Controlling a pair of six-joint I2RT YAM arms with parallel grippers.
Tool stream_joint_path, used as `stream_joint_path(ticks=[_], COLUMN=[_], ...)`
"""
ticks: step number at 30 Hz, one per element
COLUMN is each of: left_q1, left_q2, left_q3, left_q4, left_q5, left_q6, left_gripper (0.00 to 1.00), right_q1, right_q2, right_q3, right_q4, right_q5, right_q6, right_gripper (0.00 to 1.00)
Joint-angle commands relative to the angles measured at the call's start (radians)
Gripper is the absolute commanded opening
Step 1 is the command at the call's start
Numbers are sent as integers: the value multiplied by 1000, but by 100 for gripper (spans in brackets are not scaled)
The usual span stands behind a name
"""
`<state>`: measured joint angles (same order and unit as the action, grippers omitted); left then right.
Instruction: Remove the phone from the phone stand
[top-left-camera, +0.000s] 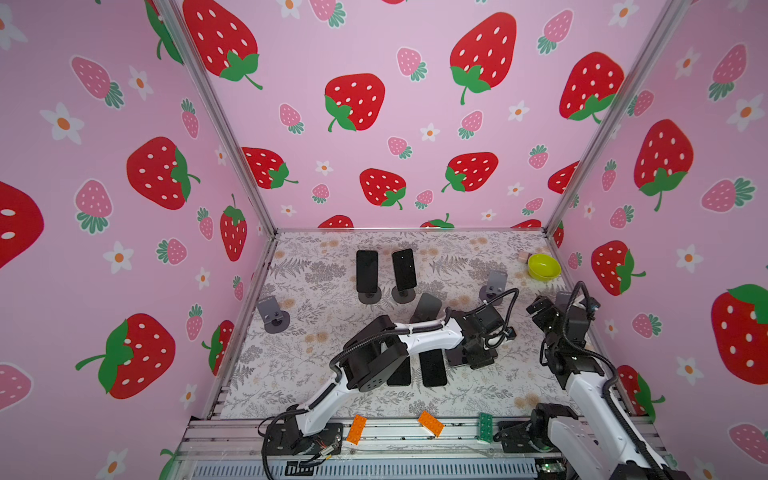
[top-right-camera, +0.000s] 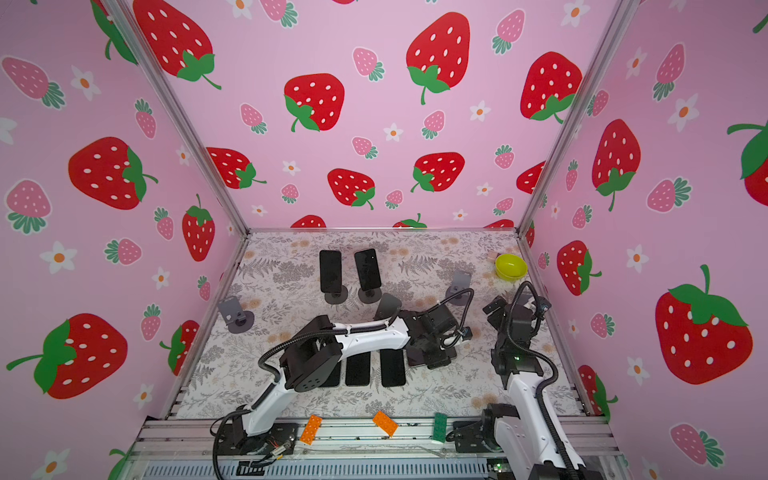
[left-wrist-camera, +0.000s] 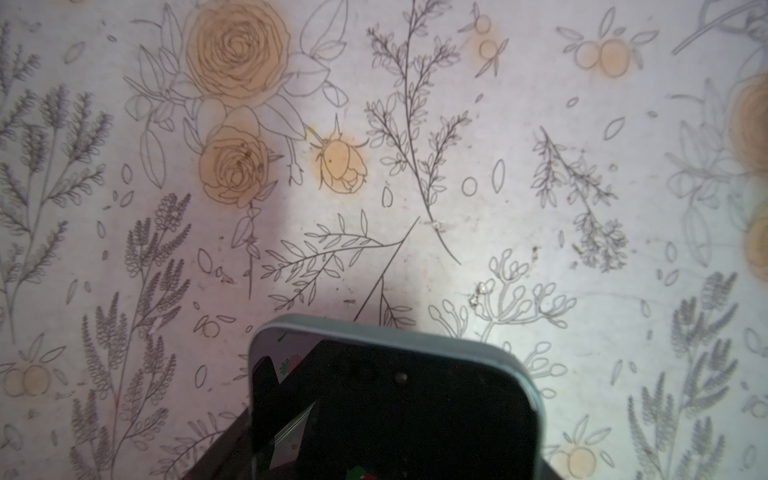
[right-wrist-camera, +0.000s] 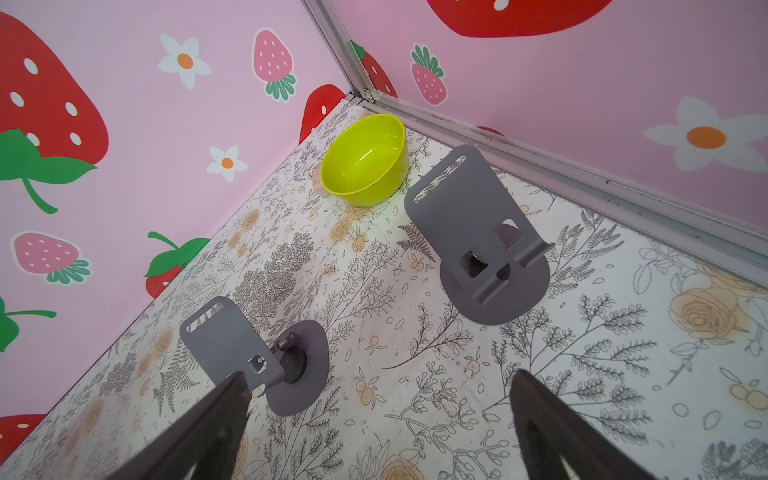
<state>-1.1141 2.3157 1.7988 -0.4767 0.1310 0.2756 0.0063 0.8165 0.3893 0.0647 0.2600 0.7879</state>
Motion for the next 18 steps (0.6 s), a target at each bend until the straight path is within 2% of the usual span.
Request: stream_joint_path(ticks=[1, 18], left_q1=[-1, 4], left_q2=[59, 59], left_q3=[4, -7], left_q4=[-50, -29], left_q5=[50, 94], left_q6=[-7, -36], left_gripper=[67, 72], right_q1=[-6, -5], right_q2=[-13, -19], right_q3=[-3, -13], right_q4=[14, 21], right_q5=[0, -5], right_q6=[5, 13], right_gripper=[100, 100])
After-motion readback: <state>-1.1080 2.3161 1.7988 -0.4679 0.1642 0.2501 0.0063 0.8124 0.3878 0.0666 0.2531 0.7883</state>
